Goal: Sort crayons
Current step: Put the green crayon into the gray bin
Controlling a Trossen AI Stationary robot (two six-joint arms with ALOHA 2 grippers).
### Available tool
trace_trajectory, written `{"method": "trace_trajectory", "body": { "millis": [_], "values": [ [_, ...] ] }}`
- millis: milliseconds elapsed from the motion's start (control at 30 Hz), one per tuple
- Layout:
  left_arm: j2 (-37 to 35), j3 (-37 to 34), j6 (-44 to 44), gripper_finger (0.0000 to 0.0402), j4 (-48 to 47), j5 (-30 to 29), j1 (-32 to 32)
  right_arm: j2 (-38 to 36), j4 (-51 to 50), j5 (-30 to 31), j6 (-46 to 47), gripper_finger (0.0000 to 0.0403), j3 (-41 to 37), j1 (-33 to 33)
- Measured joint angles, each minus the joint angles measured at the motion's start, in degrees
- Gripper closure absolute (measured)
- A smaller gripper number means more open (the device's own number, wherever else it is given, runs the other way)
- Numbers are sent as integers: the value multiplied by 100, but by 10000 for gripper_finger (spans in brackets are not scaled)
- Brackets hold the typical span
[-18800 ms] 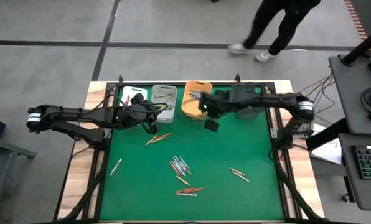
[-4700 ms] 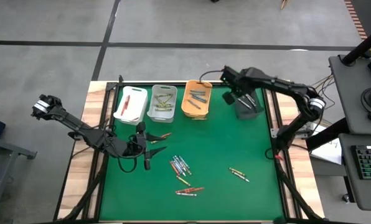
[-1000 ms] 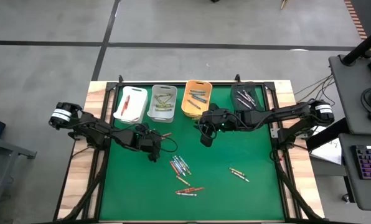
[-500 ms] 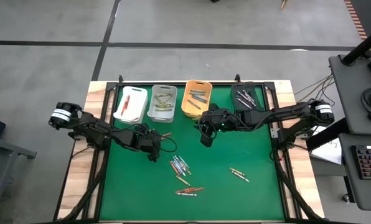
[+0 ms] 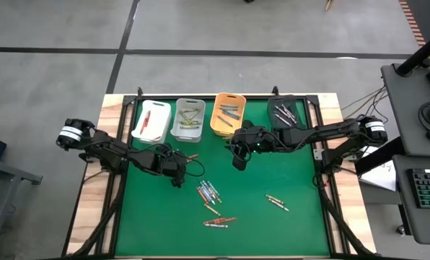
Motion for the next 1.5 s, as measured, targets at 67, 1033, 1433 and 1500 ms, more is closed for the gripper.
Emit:
{"method": "trace_trajectory", "body": {
  "millis": [67,1033,1433,1500],
  "values": [
    [0,-2,0,254,-8,5,0,0,0,0,0,335,-1,0],
    [13,249,35,355,-368,708,-37,0,-7,-2,-4,325,-2,0],
    [-62,254,96,399,-428,667,-78,0,-7,-2,-13,335,-2,0],
    [-149,267,96,399,-552,671,-127,0,-7,-2,-13,334,-2,0]
  ]
}}
